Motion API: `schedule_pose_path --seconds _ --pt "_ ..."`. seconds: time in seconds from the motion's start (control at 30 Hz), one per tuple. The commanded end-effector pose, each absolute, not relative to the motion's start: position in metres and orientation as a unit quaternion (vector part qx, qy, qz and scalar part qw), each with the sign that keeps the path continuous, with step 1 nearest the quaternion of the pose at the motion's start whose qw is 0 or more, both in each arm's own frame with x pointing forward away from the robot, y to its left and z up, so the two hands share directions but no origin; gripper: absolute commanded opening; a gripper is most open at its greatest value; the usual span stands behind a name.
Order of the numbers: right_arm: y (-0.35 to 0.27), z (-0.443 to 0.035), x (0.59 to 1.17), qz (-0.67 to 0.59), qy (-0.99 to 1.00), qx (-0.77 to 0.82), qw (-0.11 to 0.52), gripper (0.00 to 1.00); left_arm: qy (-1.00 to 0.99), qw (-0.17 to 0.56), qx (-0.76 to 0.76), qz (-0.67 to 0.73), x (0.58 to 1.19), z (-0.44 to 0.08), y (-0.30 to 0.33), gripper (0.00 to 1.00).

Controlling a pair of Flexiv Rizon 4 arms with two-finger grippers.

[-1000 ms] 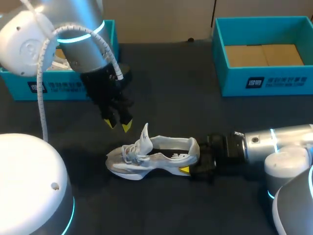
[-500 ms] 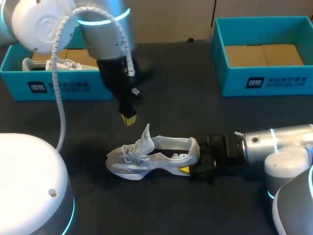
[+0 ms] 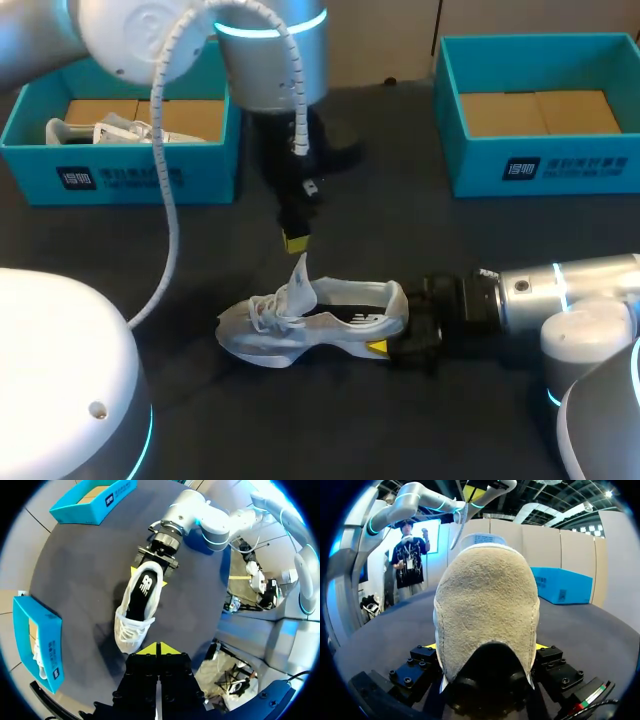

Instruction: Take the shoe out of the shoebox, open the shoe tongue, remove and reinsert the insole, then place the shoe into the shoebox

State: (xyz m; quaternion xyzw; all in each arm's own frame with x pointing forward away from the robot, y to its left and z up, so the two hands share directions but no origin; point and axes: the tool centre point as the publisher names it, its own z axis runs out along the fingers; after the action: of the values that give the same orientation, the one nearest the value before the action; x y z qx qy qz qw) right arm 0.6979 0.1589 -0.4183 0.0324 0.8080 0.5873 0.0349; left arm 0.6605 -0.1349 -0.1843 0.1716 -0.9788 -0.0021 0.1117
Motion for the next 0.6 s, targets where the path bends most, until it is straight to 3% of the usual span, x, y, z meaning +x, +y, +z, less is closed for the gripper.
schedule_pose_path --seconds 0.03,0.6 --pt "0.16 -0.417 0.697 0.585 0.809 0.033 0.035 0.0 -0.978 0.116 0.169 -0.025 0.663 -0.184 -0.14 0.0" --pt "0.16 -0.417 0.697 0.585 0.809 0.033 0.035 0.0 -0.998 0.041 0.049 0.002 0.673 -0.208 -0.174 0.0"
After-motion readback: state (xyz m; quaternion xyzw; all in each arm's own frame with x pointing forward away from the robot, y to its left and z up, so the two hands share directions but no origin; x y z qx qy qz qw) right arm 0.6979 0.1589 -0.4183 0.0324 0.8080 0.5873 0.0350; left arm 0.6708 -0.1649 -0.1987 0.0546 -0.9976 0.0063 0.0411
